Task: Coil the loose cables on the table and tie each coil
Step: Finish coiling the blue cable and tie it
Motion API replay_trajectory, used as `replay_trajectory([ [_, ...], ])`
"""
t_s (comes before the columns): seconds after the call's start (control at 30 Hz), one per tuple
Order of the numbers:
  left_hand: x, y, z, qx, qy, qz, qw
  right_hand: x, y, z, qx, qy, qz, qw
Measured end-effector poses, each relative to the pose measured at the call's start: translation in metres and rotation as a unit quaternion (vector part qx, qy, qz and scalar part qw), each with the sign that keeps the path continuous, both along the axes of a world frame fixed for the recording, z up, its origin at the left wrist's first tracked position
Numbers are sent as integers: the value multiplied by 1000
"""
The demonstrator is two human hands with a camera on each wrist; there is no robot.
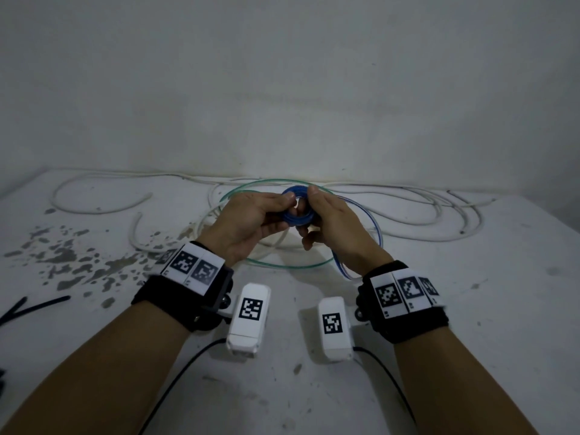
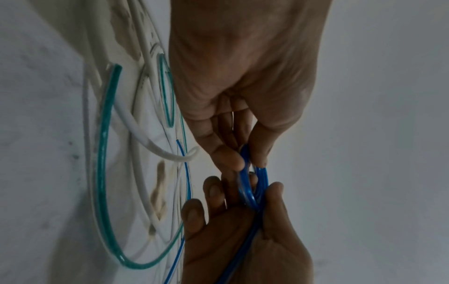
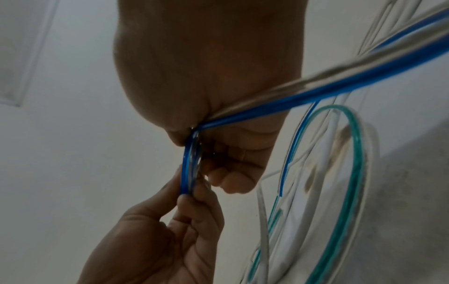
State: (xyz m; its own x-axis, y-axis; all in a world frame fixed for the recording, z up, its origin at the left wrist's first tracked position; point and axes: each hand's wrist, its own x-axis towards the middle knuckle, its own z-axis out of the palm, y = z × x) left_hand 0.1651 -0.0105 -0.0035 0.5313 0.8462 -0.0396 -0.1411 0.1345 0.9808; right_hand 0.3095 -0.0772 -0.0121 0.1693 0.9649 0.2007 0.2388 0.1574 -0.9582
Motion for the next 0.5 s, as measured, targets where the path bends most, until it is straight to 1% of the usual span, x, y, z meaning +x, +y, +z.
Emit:
replay_trajectory([
  [0.13,-3,3,1,19,18,-5,1000,7,-3,3,5,-50,5,999],
  [0.23,0,5,1,30,18,-8,999,10,-6,6,2,-11,17,1000],
  [0.3,2,5,1,30,12,-9,999,8,-7,7,-1,16,9,1000],
  [0.33,2,5,1,29,12,-15,999,7,-6,7,3,12,-3,1000],
  [0.4,-1,5,2,41,27,-40,998,7,-3,5,21,-34,-31,999],
  [0.5,-8,6,9,105,99,-70,987,8,-3,6,2,-115,-24,993],
])
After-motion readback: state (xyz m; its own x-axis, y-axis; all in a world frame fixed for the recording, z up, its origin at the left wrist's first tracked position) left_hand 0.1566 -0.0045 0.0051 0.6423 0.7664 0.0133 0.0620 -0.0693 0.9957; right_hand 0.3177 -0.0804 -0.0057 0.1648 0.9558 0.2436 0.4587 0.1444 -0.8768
